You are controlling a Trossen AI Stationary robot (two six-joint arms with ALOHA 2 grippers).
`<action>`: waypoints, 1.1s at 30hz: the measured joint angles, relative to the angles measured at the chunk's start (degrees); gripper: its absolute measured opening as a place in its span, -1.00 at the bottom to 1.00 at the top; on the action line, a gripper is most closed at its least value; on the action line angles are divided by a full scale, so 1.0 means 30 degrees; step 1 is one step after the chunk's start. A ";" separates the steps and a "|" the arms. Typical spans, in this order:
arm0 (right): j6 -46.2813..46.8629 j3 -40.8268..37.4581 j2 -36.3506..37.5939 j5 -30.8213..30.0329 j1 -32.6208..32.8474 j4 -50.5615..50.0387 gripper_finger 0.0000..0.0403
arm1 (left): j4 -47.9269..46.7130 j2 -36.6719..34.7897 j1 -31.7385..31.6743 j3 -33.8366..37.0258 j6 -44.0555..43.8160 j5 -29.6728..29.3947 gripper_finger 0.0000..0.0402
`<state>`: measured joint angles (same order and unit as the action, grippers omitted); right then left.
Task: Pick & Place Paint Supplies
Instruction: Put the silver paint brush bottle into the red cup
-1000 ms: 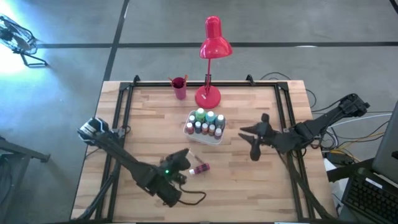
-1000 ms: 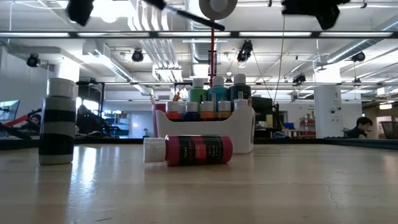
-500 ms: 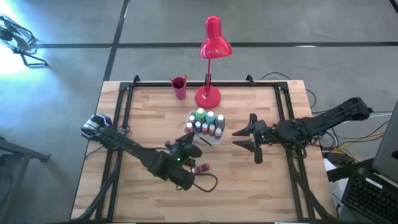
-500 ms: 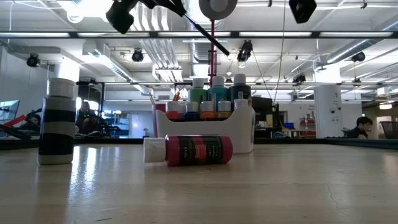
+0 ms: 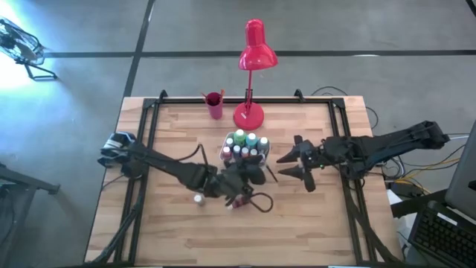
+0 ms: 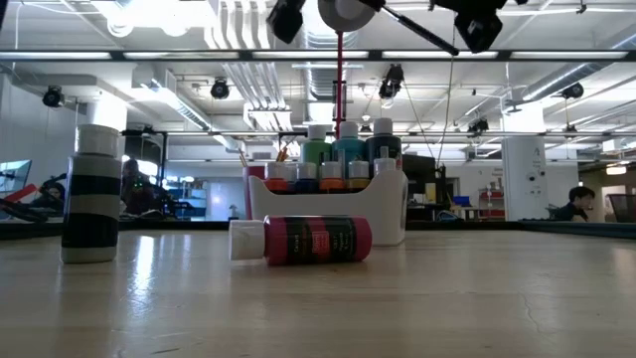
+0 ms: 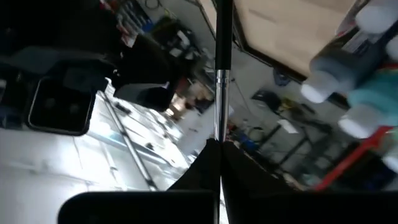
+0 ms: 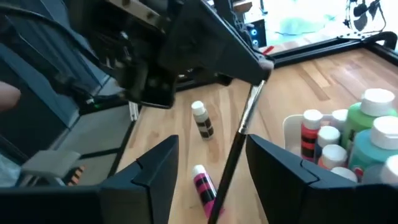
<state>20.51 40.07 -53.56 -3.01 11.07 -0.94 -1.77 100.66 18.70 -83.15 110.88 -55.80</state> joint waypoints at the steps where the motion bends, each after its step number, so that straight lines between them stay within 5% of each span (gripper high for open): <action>1: 0.0087 0.0000 0.0301 0.0071 0.0000 -0.0254 -0.08 | 0.0236 0.0000 -0.0139 0.0000 0.0653 0.0369 -1.00; 13: 0.0171 -0.0007 0.0650 -0.0042 -0.0276 -0.0705 -0.14 | 0.3910 0.0080 -0.0582 0.0007 0.6561 0.3965 -1.00; 26: 0.0688 0.0000 -0.0661 0.0157 -0.0335 0.0042 -0.01 | 0.5416 0.0117 -0.0831 0.0009 0.9111 0.4215 -1.00; 33: 0.0830 0.0000 -0.1351 0.0534 -0.0321 0.1183 -0.14 | 0.5440 0.0117 -0.0873 0.0015 0.9151 0.4208 -1.00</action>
<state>23.00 40.07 -57.62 -1.41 10.11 2.61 14.55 101.01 16.08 -83.11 138.33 -43.18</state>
